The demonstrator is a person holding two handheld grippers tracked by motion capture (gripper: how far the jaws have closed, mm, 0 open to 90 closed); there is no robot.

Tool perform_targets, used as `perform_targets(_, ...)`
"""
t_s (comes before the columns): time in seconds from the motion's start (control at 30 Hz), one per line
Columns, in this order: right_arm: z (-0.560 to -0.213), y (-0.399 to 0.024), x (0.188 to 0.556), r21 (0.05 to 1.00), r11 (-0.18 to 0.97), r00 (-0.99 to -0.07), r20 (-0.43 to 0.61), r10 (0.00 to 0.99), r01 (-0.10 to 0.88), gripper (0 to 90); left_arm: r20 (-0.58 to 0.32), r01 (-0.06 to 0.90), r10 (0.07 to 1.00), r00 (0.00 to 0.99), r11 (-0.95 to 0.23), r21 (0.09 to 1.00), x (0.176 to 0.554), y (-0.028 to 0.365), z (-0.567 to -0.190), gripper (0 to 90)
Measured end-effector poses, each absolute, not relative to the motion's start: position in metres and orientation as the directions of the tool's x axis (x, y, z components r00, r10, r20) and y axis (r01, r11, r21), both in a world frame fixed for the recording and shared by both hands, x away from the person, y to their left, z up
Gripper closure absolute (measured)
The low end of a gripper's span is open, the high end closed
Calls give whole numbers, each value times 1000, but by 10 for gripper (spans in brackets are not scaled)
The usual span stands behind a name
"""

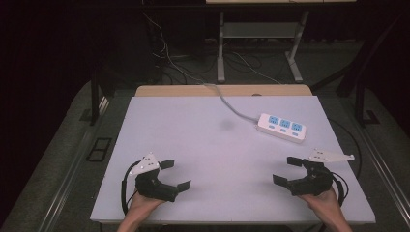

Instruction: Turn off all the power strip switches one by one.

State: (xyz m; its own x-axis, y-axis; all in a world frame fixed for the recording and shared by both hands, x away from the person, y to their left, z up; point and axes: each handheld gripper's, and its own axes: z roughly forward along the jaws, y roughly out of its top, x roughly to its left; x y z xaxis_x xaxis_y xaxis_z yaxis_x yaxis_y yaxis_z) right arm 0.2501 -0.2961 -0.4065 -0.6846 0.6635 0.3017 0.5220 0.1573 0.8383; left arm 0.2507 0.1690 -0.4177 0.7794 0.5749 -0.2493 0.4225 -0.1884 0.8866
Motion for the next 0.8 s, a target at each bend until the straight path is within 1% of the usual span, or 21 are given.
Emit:
perform_targets(0.37,-407,-298,250,828,159,-678,313,665,538,10,-251,428,581,774,-188,884,252,170,-418,0)
perform_targets(0.8,-406,-297,255,804,200,-682,311,662,560,10,-259,440,575,776,-200,875,253,170,-420,0)
